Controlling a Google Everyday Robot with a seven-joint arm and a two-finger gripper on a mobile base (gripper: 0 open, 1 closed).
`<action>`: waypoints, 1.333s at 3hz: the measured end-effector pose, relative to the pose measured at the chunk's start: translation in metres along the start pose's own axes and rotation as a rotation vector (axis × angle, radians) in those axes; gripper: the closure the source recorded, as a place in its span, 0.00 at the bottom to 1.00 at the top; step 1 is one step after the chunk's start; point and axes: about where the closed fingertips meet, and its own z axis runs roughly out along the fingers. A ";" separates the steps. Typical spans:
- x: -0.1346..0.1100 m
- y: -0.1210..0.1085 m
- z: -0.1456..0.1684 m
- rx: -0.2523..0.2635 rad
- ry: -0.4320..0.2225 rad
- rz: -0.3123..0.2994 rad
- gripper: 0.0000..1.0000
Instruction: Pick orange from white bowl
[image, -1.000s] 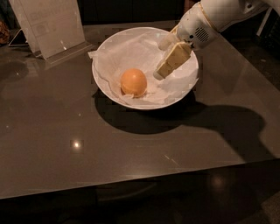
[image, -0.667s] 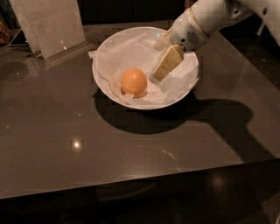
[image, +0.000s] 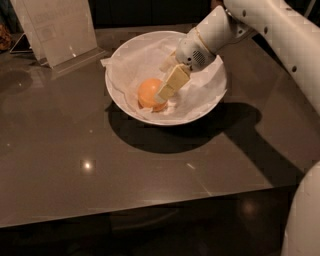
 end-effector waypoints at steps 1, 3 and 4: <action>0.005 -0.001 0.014 -0.013 -0.004 0.016 0.23; 0.010 0.007 0.052 -0.086 0.003 0.036 0.27; 0.010 0.008 0.056 -0.093 0.005 0.038 0.27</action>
Offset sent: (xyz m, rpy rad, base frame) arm -0.0076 0.0288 -0.0478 0.0131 0.0963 0.0292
